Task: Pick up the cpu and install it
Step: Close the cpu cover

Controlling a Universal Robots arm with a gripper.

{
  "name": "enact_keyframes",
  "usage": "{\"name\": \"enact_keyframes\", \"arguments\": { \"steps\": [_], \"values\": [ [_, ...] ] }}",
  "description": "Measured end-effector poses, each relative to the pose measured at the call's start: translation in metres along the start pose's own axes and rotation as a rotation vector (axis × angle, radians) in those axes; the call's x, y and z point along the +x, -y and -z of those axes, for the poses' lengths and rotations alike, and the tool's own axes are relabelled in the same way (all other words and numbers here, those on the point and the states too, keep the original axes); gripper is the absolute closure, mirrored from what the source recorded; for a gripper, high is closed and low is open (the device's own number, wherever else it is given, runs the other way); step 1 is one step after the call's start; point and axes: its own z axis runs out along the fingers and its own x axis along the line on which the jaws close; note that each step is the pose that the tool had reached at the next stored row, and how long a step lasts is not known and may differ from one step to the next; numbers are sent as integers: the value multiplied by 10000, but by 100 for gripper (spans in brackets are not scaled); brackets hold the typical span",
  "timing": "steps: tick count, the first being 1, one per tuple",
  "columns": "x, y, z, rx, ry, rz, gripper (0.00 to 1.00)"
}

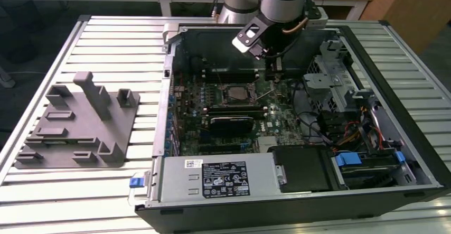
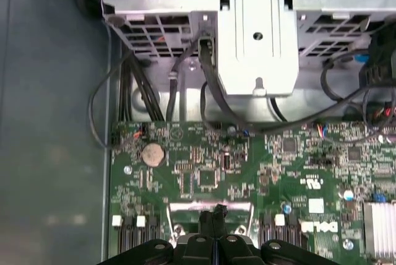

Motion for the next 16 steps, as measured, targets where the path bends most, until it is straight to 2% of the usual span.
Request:
{"name": "enact_keyframes", "arguments": {
  "steps": [7, 16],
  "values": [
    [2, -144, -12, 2, 0, -1, 89],
    [5, -254, -21, 3, 1, -1, 89]
  ]
}}
